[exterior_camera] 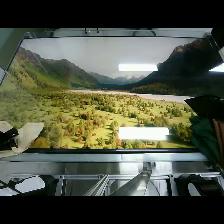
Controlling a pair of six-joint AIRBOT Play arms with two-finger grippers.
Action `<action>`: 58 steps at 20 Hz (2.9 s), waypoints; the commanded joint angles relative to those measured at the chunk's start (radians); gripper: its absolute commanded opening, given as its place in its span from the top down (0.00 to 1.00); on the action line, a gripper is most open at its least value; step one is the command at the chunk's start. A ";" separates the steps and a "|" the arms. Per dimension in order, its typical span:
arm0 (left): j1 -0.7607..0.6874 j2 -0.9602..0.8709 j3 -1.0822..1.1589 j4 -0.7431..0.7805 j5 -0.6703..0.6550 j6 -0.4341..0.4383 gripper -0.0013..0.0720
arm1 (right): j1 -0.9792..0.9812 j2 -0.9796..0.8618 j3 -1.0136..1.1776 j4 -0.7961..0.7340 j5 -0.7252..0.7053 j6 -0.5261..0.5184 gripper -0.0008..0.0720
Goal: Fold the shirts.
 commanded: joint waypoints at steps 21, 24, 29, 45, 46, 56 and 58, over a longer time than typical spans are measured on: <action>-1.189 -0.283 0.740 -0.236 -0.245 0.253 0.02 | 0.001 -0.024 -0.001 0.000 0.006 0.000 0.96; -1.093 -0.172 0.564 -0.288 -0.214 0.243 0.02 | 0.001 -0.115 -0.021 -0.006 0.094 0.000 0.95; -0.906 0.002 0.116 -0.941 0.103 0.453 0.02 | 0.014 -0.325 -0.169 0.145 -0.020 -0.143 0.29; -0.976 -0.496 0.454 -1.065 0.100 0.462 0.02 | 0.121 -1.084 0.016 0.707 -0.389 -0.571 0.31; -0.976 -0.511 0.473 -1.065 0.087 0.449 0.04 | 0.121 -1.098 0.028 0.686 -0.389 -0.565 0.31; -0.976 -0.533 0.497 -1.077 0.058 0.441 0.96 | 0.109 -1.102 0.035 0.664 -0.413 -0.566 0.97; -0.974 -0.525 0.497 -1.076 0.053 0.441 0.96 | 0.108 -1.092 0.035 0.663 -0.404 -0.591 0.97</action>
